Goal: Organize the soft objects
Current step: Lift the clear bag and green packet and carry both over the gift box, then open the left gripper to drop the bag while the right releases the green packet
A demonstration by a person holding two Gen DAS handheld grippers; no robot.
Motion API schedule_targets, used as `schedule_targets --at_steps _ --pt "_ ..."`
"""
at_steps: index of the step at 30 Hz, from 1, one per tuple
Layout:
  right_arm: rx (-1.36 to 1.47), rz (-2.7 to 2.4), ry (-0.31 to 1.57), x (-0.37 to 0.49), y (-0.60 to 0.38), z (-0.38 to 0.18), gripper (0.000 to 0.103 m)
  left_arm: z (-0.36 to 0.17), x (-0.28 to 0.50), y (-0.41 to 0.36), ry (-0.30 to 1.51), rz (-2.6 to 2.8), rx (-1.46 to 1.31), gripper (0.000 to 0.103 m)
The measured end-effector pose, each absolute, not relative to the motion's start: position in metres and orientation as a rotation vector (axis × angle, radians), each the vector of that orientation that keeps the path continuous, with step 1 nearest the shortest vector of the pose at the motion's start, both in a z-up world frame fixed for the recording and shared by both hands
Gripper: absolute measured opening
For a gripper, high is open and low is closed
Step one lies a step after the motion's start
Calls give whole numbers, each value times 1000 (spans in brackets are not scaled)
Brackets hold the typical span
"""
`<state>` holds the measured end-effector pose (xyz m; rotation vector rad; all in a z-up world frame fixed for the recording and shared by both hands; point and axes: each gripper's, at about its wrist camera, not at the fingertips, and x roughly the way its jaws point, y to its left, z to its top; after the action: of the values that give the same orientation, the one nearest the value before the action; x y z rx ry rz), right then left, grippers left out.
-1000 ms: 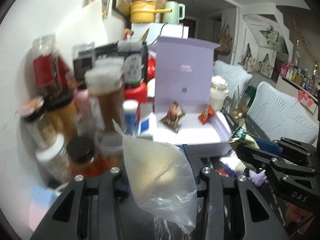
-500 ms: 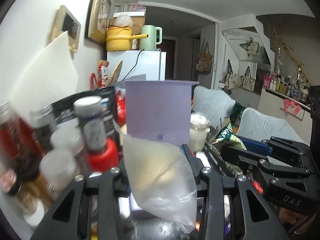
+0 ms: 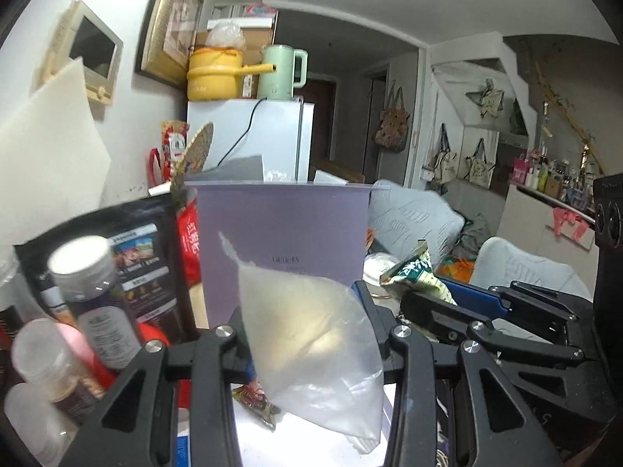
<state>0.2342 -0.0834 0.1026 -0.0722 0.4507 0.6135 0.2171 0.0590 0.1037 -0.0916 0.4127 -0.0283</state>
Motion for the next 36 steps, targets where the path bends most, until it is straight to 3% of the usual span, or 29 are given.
schedule_targets --at_steps 23,36 --pt "-67 536 705 325 -80 5 26 0 317 71 671 19 -101 40" --pt "-86 508 757 333 -82 -9 26 -39 345 66 828 68 -43 40"
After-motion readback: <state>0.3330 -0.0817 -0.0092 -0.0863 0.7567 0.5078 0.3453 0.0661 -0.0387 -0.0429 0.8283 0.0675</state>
